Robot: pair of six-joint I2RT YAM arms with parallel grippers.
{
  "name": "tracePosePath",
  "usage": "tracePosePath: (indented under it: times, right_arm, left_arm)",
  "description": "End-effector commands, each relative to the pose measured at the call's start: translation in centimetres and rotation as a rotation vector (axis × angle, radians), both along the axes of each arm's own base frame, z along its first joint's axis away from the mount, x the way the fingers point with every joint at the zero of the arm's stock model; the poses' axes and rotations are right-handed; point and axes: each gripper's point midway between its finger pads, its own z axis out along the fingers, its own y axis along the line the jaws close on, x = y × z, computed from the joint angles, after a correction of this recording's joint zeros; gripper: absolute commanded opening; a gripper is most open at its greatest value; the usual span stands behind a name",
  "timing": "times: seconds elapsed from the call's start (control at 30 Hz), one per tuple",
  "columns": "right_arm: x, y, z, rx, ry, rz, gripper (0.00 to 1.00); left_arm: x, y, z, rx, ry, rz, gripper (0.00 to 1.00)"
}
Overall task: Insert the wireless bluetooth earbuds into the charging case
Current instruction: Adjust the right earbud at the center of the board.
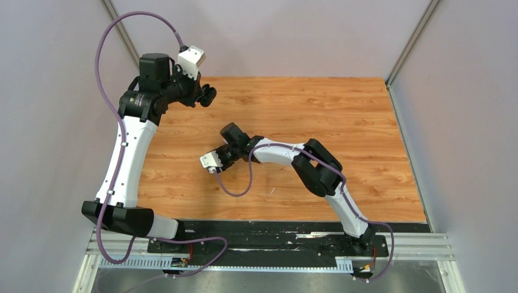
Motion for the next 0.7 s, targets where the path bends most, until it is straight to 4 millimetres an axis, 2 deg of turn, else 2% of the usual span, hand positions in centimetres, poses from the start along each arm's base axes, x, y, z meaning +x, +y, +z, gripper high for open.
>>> tracePosePath:
  times: [0.0, 0.1, 0.23, 0.33, 0.67]
  right_arm:
    - [0.2, 0.5, 3.1, 0.063, -0.054, -0.007, 0.35]
    - [0.2, 0.5, 3.1, 0.064, -0.044, -0.015, 0.34]
    - [-0.5, 0.0, 2.1, 0.032, -0.02, 0.009, 0.27]
    - [-0.8, -0.1, 1.7, 0.017, -0.009, 0.014, 0.26]
    - [-0.5, -0.2, 1.6, 0.007, -0.009, -0.012, 0.2]
  left_arm:
    - [-0.3, -0.4, 1.9, -0.044, -0.05, -0.011, 0.0]
    - [-0.3, -0.4, 1.8, -0.046, -0.048, -0.01, 0.0]
    - [-0.3, -0.4, 1.7, -0.046, -0.044, -0.012, 0.0]
    - [-0.2, -0.4, 1.6, -0.044, -0.042, -0.012, 0.0]
    - [-0.3, -0.5, 1.4, -0.047, -0.039, -0.013, 0.0]
